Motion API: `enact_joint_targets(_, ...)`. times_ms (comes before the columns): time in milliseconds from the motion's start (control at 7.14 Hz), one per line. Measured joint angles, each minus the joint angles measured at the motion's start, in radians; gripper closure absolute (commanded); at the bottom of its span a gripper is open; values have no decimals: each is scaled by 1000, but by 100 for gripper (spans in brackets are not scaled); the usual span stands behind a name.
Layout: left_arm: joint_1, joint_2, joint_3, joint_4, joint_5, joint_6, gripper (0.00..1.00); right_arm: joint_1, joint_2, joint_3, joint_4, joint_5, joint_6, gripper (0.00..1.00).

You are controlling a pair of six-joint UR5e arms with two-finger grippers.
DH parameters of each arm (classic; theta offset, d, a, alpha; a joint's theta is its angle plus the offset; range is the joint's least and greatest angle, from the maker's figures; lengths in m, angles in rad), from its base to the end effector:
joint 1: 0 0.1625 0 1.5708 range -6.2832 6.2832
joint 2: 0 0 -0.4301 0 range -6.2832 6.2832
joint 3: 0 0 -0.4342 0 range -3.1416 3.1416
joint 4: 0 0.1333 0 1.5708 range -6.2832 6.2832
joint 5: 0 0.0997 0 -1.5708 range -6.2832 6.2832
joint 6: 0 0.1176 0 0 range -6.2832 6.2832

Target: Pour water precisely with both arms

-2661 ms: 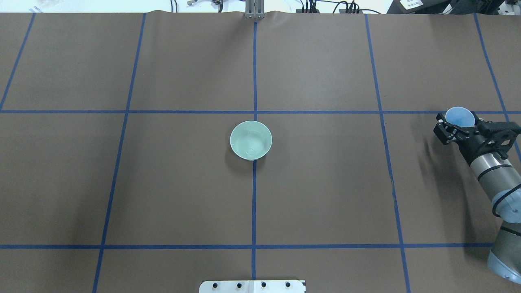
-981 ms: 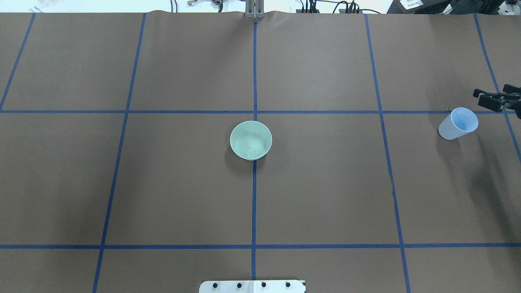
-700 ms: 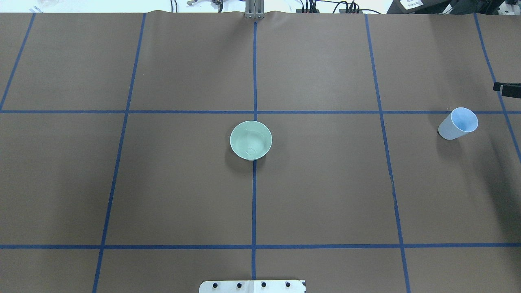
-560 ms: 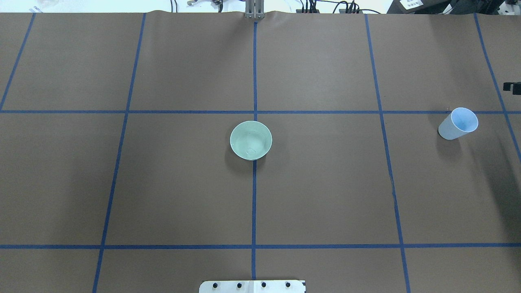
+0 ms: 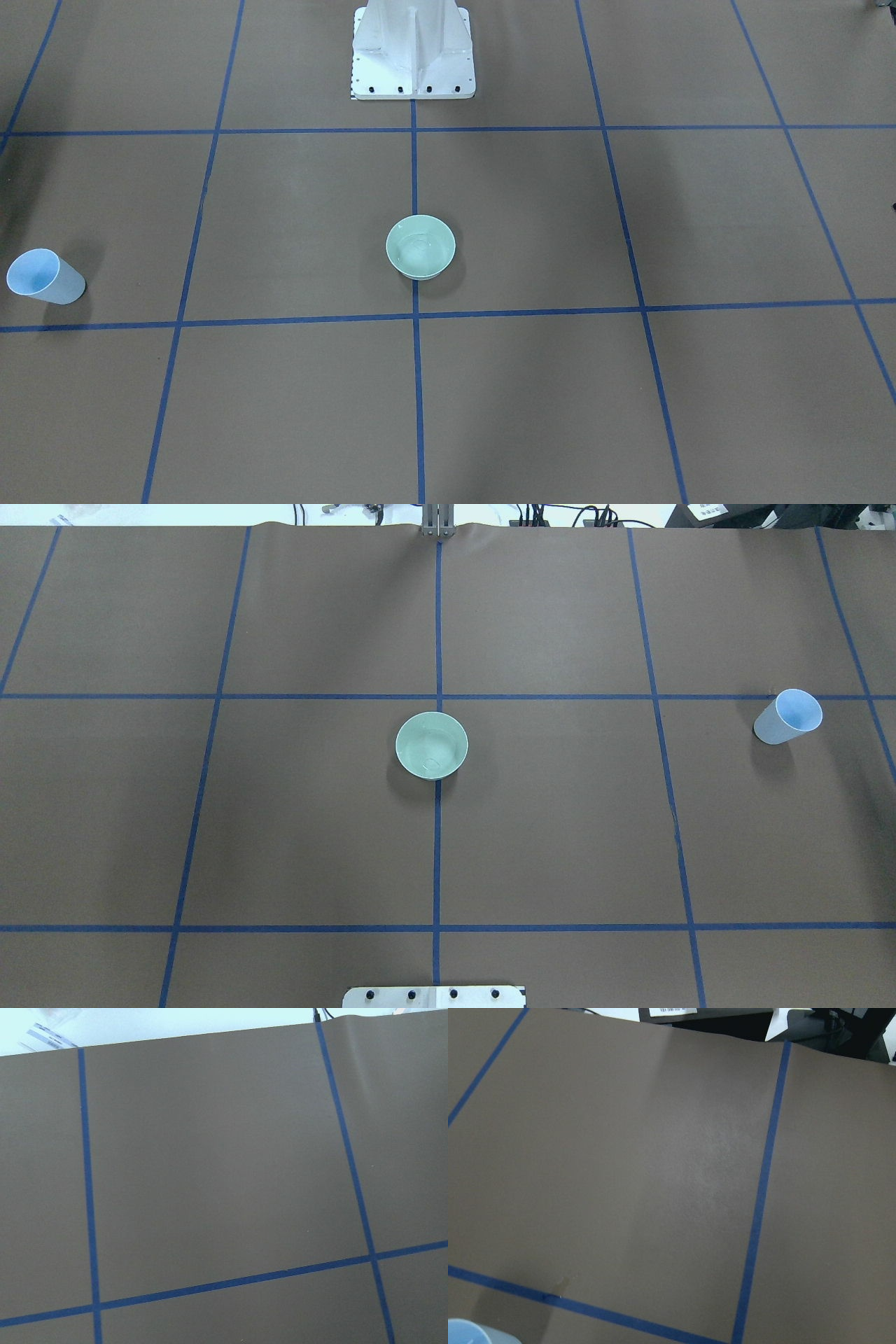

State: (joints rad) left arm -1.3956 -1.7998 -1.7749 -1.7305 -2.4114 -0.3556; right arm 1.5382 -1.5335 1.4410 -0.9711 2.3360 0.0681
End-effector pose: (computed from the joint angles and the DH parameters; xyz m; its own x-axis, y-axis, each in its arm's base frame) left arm 0.0628 -0.6168 0.4085 0.5980 0.2089 -0.7738 0.0679 0.9488 0.3086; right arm 0.0330 -0.5781 0.6581 0.7102 -0.2995 0.6371 -0.0199 0.8961 0.4434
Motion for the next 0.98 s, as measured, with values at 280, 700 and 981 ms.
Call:
enact_joint_targets(280, 169, -27, 1, -109, 2, -215, 0, 49, 18, 66, -286, 38, -149, 0)
enact_joint_targets(700, 378, -122, 0, -118, 90, -481, 0, 57, -26, 166, -533, -45, -283, 0)
enact_joint_targets(981, 548, -205, 21, -113, 245, -643, 0, 56, -52, 171, -545, -119, -316, 0)
